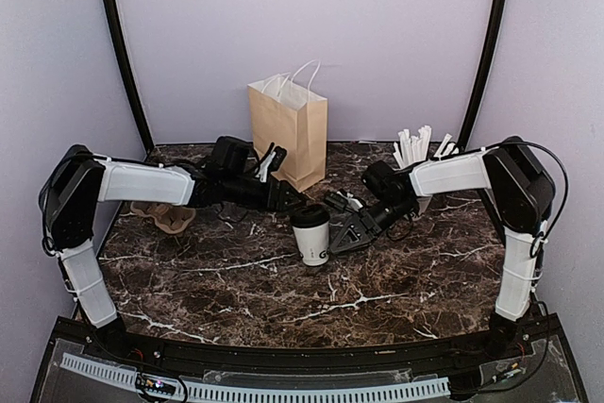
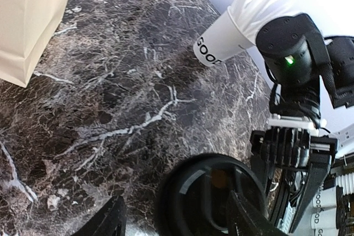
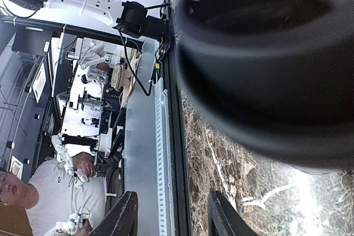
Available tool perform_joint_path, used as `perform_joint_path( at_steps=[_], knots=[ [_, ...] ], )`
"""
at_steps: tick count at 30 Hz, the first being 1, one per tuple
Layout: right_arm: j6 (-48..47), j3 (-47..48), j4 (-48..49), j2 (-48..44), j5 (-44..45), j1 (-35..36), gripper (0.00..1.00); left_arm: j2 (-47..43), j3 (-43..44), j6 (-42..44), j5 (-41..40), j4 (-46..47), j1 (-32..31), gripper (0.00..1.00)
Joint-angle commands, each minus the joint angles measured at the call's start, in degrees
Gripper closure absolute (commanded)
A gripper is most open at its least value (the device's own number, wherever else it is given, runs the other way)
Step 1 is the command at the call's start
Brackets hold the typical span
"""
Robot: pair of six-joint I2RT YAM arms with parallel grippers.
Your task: Pack the takeout coffee
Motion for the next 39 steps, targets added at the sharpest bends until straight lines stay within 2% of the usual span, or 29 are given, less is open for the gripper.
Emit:
perform_joint_path(
  at_steps=[1,12,14,16,20,21,24,27,31,39],
  knots=[
    [-4.82,2.00,-4.22,-1.49,-0.80,0.11,0.56,-4.75,0.37,2.89,3.13,-3.10,-0.24,0.35],
    [-9.66,5.09,-9.10,0.59,2.49,0.11,0.59,-2.64,-2.06,-0.38,5.92,-1.30,-0.25,0.38],
    [-10.99,6.85,-10.65,0.14,6.05,0.11,0.61,-4.87,-3.63,-0.32,3.93,-0.71,-0.23,0.38],
    [-8.11,8.00,-8.24,-0.88,13.45,0.11,0.61,-7.74,-4.67,0.20,-0.33,-2.45,-0.25,0.37],
    [0.63,9.74,-0.59,-2.24,32.97,0.47,0.52,-13.49,-6.09,-1.62,-14.65,-9.70,-0.19,0.30],
    [1.92,11.00,-0.18,-1.55,36.37,0.66,0.51,-14.21,-7.20,-2.52,-19.32,-11.53,0.05,0.29],
    [4.91,16.27,-1.02,2.47,41.72,1.27,0.44,-17.55,-10.68,-8.44,-24.69,-11.84,1.18,0.22],
    [6.99,21.00,-1.37,6.46,42.26,1.95,0.38,-18.75,-15.47,-13.97,-23.41,-8.83,3.52,0.21],
    [9.21,27.41,-2.84,10.41,44.40,3.86,0.02,-18.38,-18.36,-16.86,-19.39,-5.85,4.40,0.22],
    [14.68,35.26,-4.75,16.51,60.90,6.76,0.01,-19.43,-21.94,-19.01,-18.00,-2.66,4.41,0.24]
  ],
)
